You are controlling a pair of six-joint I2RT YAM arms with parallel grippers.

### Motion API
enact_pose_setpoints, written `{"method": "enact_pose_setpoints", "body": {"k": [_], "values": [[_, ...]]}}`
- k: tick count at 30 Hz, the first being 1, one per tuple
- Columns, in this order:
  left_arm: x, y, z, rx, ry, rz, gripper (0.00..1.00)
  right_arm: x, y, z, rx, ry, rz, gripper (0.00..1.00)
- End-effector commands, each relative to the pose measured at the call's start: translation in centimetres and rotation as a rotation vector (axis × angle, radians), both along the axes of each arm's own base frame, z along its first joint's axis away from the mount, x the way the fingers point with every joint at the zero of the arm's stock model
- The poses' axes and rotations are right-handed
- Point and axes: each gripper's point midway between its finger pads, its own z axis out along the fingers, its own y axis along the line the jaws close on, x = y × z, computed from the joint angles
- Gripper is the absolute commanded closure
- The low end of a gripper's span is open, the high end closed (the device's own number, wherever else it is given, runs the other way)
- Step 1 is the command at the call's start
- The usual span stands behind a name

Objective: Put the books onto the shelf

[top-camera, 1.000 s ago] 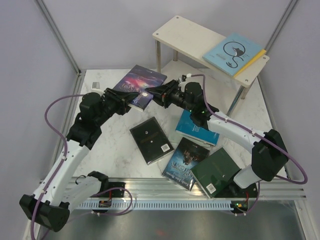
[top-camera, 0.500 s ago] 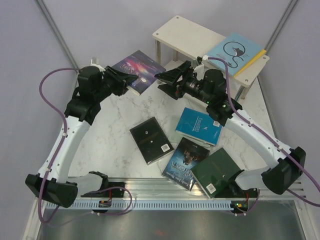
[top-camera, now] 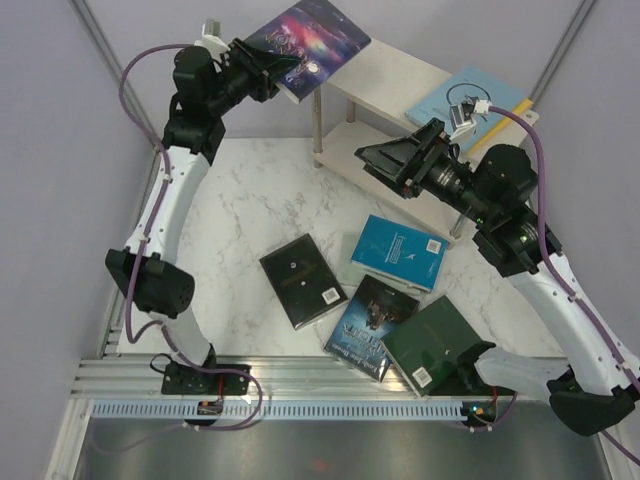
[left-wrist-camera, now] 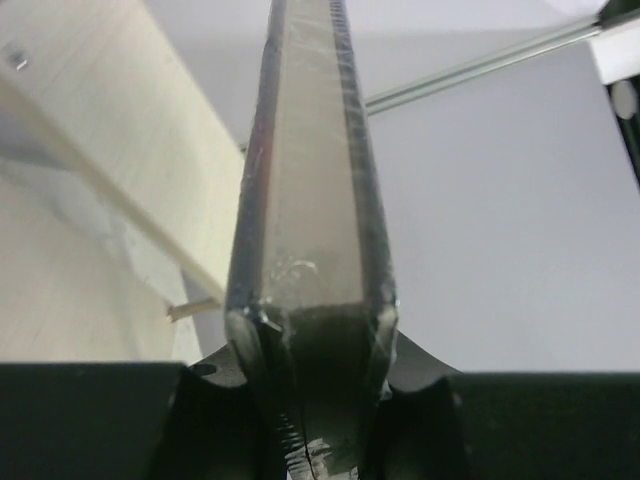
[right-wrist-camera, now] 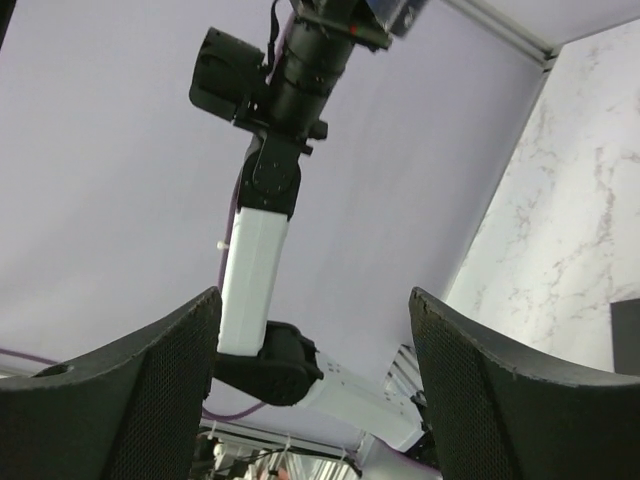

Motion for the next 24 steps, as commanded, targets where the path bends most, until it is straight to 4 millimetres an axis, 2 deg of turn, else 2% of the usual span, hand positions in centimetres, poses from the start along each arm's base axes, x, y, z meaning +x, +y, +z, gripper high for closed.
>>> {"method": "enact_pose_setpoints", "body": {"k": [1, 2, 3, 4, 5, 6, 7, 8, 11, 15, 18, 20, 21, 23, 24], "values": [[0.1, -1.9, 7.6, -0.158, -0.244, -0.130, 0.98, 0.1, -1.5, -0.3, -0.058, -0.008, -0.052, 0.20], [1.1, -2.3, 7.2, -0.173, -0.237, -0.139, 0.98, 0.2, -1.8, -0.2, -0.060, -0.009, -0.063, 0.20], [0.7, -2.8, 8.9, -0.208, -0.265, -0.166, 0.98, 0.3, -2.1, -0.3, -0.066, -0.008, -0.069, 0.20], [3.6, -3.9, 6.2, -0.213, -0.214, -0.173, 0.98, 0.2, -2.2, -0.5, -0.071, -0.003, -0.072, 0.20], [4.3, -4.4, 6.1, -0.226, -0.213, -0.180, 0.98, 0.3, -2.4, -0.5, -0.073, -0.001, -0.080, 0.20], [3.8, -4.6, 7.8, -0.257, -0.246, -0.191, 0.98, 0.3, -2.5, -0.6, -0.077, 0.002, -0.086, 0.20], [5.4, -5.7, 5.9, -0.262, -0.211, -0.195, 0.98, 0.2, -2.8, -0.6, -0.078, 0.003, -0.092, 0.20], [5.6, -5.9, 6.1, -0.276, -0.214, -0.189, 0.98, 0.3, -2.9, -0.7, -0.081, 0.002, -0.098, 0.20], [6.8, -7.6, 3.8, -0.274, -0.168, -0.187, 0.98, 0.4, -3.4, -0.8, -0.089, 0.005, -0.119, 0.20], [7.0, -9.9, 1.7, -0.257, -0.122, -0.202, 0.98, 0.5, -3.9, -1.0, -0.097, 0.015, -0.140, 0.20], [7.0, -10.4, 1.2, -0.246, -0.111, -0.193, 0.97, 0.4, -4.2, -1.0, -0.099, 0.017, -0.150, 0.20], [7.3, -10.5, 0.3, -0.229, -0.077, -0.172, 0.93, 0.3, -4.4, -1.0, -0.099, 0.017, -0.160, 0.19], [6.9, -10.2, 0.8, -0.220, -0.085, -0.162, 0.89, 0.4, -4.4, -1.1, -0.100, 0.021, -0.162, 0.20], [7.3, -10.1, -0.8, -0.199, -0.028, -0.137, 0.81, 0.2, -4.6, -1.0, -0.099, 0.020, -0.169, 0.20], [7.2, -9.7, -0.7, -0.189, -0.025, -0.126, 0.79, 0.2, -4.7, -1.1, -0.100, 0.023, -0.170, 0.20]]}}
